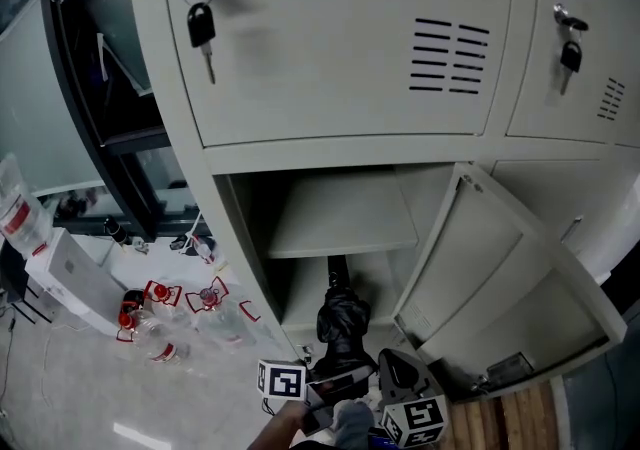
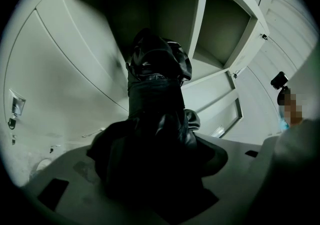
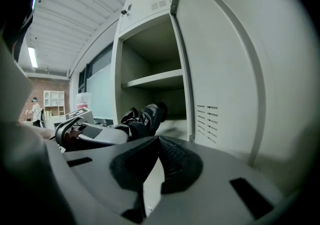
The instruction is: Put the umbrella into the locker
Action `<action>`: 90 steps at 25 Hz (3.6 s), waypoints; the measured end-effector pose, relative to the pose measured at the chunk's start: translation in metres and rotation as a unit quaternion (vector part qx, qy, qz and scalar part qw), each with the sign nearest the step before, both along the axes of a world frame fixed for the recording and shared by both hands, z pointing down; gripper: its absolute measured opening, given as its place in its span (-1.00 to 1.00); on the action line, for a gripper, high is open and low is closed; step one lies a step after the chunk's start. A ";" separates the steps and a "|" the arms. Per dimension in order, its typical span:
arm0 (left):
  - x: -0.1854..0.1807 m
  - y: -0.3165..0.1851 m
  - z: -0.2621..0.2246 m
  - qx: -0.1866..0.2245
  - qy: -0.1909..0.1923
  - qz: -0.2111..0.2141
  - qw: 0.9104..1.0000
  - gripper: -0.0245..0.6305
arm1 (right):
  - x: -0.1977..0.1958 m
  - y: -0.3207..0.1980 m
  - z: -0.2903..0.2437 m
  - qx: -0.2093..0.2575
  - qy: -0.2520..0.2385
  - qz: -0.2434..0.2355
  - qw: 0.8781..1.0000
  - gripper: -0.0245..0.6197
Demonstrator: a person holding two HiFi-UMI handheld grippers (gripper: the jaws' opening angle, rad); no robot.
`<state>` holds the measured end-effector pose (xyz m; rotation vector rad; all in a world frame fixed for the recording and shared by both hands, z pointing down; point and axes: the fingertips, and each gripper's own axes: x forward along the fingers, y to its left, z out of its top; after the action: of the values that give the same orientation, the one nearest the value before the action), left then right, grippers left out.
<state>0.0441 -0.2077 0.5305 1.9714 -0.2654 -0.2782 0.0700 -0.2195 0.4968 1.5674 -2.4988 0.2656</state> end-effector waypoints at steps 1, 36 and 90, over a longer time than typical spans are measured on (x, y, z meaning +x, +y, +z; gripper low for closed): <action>0.001 -0.002 0.000 0.000 0.002 0.000 1.000 -0.10 | 0.000 0.000 0.001 -0.001 0.000 0.000 1.000 -0.92; 0.018 -0.060 0.006 -0.081 0.072 0.007 0.994 -0.10 | -0.002 -0.034 0.016 -0.023 0.010 -0.015 1.000 -0.92; -0.028 -0.055 0.002 -0.072 0.089 -0.109 0.987 0.09 | -0.009 -0.002 0.001 -0.001 0.022 -0.014 1.000 -0.92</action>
<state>0.0162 -0.2631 0.5326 1.7627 -0.3749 -0.5591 0.0606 -0.2211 0.4974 1.5202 -2.4848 0.2267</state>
